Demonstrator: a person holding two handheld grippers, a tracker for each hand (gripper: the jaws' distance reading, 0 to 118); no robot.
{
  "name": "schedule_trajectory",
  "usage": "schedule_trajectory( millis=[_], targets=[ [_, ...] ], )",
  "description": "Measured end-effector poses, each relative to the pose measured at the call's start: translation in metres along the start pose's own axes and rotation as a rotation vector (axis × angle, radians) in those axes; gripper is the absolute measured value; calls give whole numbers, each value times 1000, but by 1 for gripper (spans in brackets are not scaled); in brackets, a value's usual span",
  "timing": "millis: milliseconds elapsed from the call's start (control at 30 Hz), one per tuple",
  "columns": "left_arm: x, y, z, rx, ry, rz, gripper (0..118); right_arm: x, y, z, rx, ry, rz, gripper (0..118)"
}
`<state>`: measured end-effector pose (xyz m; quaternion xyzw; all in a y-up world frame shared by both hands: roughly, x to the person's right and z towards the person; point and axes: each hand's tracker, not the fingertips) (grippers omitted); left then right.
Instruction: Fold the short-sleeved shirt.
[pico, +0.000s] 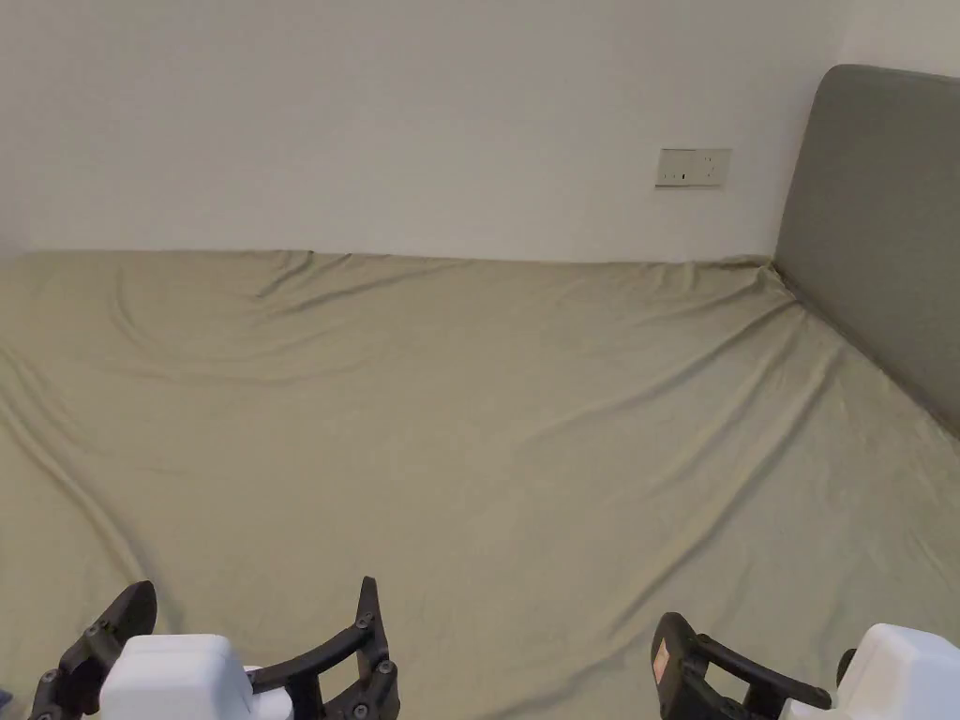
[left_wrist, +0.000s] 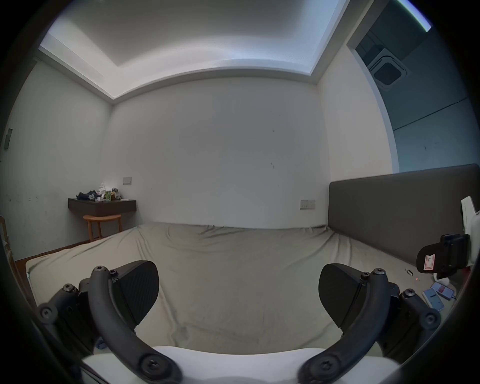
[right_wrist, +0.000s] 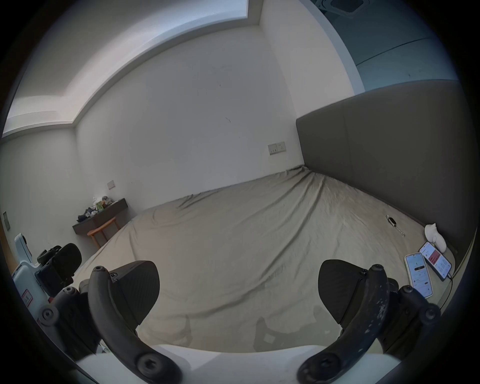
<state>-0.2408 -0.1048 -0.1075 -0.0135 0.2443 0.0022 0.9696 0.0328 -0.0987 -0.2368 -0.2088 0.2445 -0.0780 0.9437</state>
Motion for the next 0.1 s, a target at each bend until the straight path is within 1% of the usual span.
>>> schedule_trajectory(
  millis=[100],
  targets=[
    [3, -16, -21, -61, -5, -2, 118, 6, -8, -25, -53, -20, -1, 118]
  ],
)
